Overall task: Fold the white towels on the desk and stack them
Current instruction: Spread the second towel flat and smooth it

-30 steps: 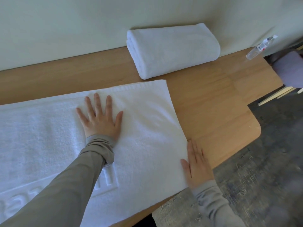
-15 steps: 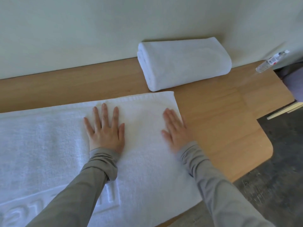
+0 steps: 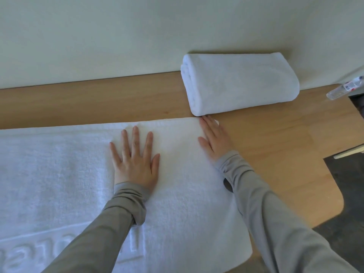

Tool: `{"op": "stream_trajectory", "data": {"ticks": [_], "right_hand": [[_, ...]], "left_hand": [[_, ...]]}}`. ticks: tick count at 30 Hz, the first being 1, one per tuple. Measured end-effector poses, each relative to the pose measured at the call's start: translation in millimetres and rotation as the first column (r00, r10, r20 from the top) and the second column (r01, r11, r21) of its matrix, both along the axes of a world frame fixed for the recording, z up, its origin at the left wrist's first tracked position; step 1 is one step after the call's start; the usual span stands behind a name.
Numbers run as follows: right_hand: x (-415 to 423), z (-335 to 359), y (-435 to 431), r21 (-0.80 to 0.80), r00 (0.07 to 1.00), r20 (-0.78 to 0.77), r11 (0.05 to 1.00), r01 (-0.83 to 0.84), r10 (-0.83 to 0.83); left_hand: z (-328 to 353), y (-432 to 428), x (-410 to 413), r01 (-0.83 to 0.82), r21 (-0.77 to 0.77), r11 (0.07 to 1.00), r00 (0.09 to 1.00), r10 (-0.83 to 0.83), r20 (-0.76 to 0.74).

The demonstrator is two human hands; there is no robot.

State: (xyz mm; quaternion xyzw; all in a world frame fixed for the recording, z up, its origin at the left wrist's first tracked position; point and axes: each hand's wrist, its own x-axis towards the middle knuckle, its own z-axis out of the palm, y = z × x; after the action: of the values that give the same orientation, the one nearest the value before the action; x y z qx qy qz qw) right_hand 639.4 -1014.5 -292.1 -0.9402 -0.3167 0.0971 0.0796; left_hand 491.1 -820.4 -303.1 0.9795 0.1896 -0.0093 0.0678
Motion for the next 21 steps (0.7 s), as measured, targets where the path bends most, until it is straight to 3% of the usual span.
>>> {"op": "stream_trajectory", "data": {"ticks": [4, 7, 8, 10, 13, 15, 19, 21], "right_hand": [[1, 6, 2, 0.175, 0.995, -0.091, 0.983, 0.06, -0.045], [-19, 20, 12, 0.232, 0.978, 0.085, 0.958, 0.166, -0.19], [-33, 24, 18, 0.248, 0.974, 0.151, 0.961, 0.127, -0.168], [-73, 22, 29, 0.208, 0.987, 0.155, 0.976, -0.067, 0.035], [-120, 12, 12, -0.014, 0.964, 0.095, 0.968, -0.249, 0.249], [-125, 10, -22, -0.094, 0.985, 0.077, 0.984, -0.15, 0.157], [-125, 20, -63, -0.089, 0.982, 0.092, 0.981, 0.173, -0.165], [-143, 25, -48, -0.006, 0.993, 0.062, 0.995, 0.101, -0.1]], "left_hand": [[0, 0, 0, -0.004, 0.009, 1.0, 1.0, 0.004, -0.008], [0, 0, 1, -0.013, 0.012, 1.0, 1.0, 0.013, -0.011], [1, -1, 1, -0.017, 0.011, 1.0, 1.0, 0.017, -0.009], [2, -1, 1, -0.023, 0.003, 1.0, 1.0, 0.023, 0.0], [4, -2, 1, -0.027, 0.001, 1.0, 1.0, 0.027, 0.005], [4, -2, 1, -0.036, -0.006, 0.999, 0.999, 0.036, 0.002], [3, -2, 1, -0.044, 0.013, 0.999, 0.999, 0.045, -0.03], [1, -1, 1, -0.052, 0.016, 0.999, 0.998, 0.053, -0.031]]}}
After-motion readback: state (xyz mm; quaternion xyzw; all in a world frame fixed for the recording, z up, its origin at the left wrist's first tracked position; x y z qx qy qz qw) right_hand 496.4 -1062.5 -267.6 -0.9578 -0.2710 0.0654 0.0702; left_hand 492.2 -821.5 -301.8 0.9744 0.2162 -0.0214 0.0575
